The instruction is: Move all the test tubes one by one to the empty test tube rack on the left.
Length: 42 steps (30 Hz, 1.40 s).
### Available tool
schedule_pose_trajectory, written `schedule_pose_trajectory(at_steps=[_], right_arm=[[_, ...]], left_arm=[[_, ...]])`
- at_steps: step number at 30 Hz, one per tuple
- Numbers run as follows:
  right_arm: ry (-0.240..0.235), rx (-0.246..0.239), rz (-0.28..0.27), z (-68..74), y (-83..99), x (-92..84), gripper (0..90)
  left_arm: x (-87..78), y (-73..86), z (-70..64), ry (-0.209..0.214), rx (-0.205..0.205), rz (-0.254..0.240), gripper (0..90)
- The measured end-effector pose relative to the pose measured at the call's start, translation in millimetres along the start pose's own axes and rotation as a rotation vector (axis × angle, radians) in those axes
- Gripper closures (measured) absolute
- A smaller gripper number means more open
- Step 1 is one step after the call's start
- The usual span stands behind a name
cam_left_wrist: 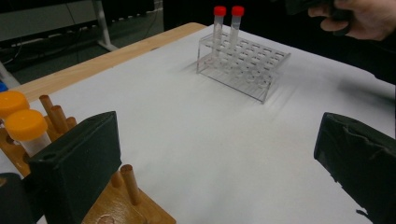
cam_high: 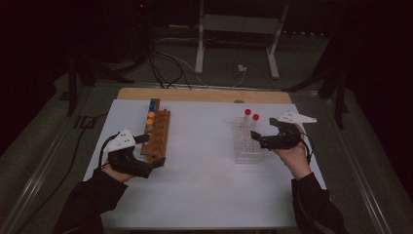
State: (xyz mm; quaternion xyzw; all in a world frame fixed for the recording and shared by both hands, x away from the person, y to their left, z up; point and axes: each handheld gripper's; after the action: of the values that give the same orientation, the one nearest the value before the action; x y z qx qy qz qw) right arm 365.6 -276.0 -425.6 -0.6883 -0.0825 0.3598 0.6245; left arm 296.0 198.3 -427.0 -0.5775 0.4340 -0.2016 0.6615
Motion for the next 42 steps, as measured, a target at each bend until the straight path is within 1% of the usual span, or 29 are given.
schedule_pose_trajectory(at_steps=[3,4,7,9,11,15,16,18,20,21,26,30,32,33,38,39,42], right_arm=[[0.028,0.014,0.018,-8.4,9.0,8.1,9.6],[0.041,0.015,0.023,-10.9,11.7,11.0,13.4],[0.069,0.020,0.044,-17.0,17.4,19.8,21.0],[0.071,0.025,0.053,-20.9,20.0,25.0,28.3],[0.070,0.032,0.058,-24.3,21.9,29.5,37.6],[0.066,0.045,0.073,-27.5,23.9,37.8,46.6],[0.066,0.043,0.077,-27.5,23.9,39.5,49.9],[0.070,0.016,0.089,-26.9,23.5,43.0,53.4],[0.080,0.009,0.099,-27.5,23.2,46.6,58.1],[0.089,-0.002,0.103,-27.6,23.2,48.1,59.7],[0.090,0.003,0.108,-28.6,22.7,54.8,64.3],[0.089,0.003,0.107,-27.6,21.6,58.6,70.9],[0.100,-0.003,0.113,-27.0,21.2,60.1,73.8],[0.102,-0.001,0.114,-27.1,21.0,60.4,74.2],[0.101,-0.007,0.121,-27.0,18.1,58.9,74.9],[0.105,-0.008,0.121,-26.8,16.8,57.9,74.9],[0.104,-0.011,0.111,-26.6,11.9,54.9,75.0]], left_arm=[[1.2,1.9,-1.1,0.007,-0.003,0.005,1.5],[1.2,2.1,-1.4,0.004,0.001,0.004,1.5],[1.6,2.4,-2.0,0.006,0.001,0.004,1.5],[2.1,2.6,-2.6,0.009,0.003,0.008,1.5],[2.4,2.8,-3.0,0.013,0.003,0.009,1.5],[2.4,3.0,-3.5,0.010,0.006,0.010,1.5],[2.3,3.1,-3.3,0.013,0.005,0.011,1.5],[2.3,3.3,-3.3,0.009,0.006,0.011,1.5],[2.3,3.4,-3.0,0.012,0.003,0.011,1.5],[2.3,3.5,-3.1,0.010,0.005,0.011,1.5],[3.1,4.2,-3.1,0.014,0.003,0.016,1.5],[3.8,4.7,-2.8,0.016,0.000,0.019,1.5],[3.9,4.8,-2.7,0.012,0.001,0.019,1.5],[3.8,4.8,-2.4,0.017,-0.002,0.019,1.5],[3.7,4.8,-2.2,0.013,0.000,0.020,1.5],[3.8,4.8,-2.2,0.020,0.000,0.023,1.5],[4.2,4.4,-2.6,0.021,0.001,0.023,1.5]])
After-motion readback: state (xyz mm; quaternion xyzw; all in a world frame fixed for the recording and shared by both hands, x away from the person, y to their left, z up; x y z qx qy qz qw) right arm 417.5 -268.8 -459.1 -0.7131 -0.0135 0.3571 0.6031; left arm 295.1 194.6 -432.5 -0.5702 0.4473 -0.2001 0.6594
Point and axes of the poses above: each handheld gripper's, and its own axes: x roughly forward along the jaws, y roughly out of its underside, z roughly to its left, and after that the axes turned 4 degrees about -z, right-handed
